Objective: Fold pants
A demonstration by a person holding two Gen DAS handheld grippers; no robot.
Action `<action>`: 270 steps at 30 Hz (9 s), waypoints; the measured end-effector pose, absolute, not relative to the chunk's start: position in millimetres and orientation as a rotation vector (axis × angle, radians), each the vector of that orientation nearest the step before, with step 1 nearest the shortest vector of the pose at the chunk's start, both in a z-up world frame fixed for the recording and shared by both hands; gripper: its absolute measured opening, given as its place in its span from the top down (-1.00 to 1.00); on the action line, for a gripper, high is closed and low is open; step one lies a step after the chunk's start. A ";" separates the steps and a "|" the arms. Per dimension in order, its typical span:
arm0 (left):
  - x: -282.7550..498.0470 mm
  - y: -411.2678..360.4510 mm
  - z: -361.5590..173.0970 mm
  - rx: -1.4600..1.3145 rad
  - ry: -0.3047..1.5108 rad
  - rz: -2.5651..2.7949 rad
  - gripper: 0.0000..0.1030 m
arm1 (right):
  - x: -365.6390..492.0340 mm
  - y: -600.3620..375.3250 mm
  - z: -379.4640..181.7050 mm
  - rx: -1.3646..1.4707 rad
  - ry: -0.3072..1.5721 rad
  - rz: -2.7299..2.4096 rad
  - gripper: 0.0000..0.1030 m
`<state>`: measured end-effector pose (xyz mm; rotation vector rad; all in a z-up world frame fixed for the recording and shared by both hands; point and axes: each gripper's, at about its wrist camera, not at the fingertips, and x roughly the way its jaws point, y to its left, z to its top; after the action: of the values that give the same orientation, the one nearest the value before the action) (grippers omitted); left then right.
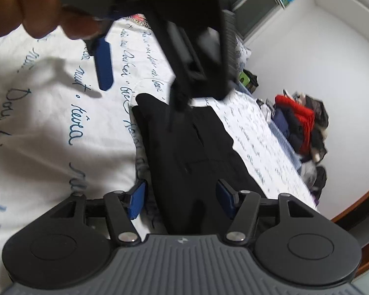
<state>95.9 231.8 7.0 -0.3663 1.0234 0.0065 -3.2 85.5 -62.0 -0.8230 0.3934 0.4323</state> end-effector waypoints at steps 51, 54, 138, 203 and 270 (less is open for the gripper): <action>156.6 244.4 -28.7 -0.705 0.948 -0.118 0.52 | 75.7 -15.9 27.7 -0.004 0.592 0.701 0.73; 150.0 235.2 -20.5 -0.612 0.918 -0.106 0.55 | 103.0 -20.4 17.4 0.021 0.643 0.623 0.73; 30.2 -193.3 26.6 0.172 0.712 -0.442 0.53 | 2.8 -304.2 -21.9 0.691 0.497 0.214 0.70; 18.6 -271.1 -22.8 0.191 0.847 -0.651 -0.02 | -35.5 -364.6 -51.0 0.689 0.587 -0.018 0.69; 51.2 -134.9 -27.8 0.226 0.831 -0.300 -0.45 | -11.7 -295.2 -20.9 0.198 0.622 0.038 0.01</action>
<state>51.2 -134.9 -27.8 0.2260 0.8305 -0.2997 -11.7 -295.2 -20.9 0.1978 0.6224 0.0383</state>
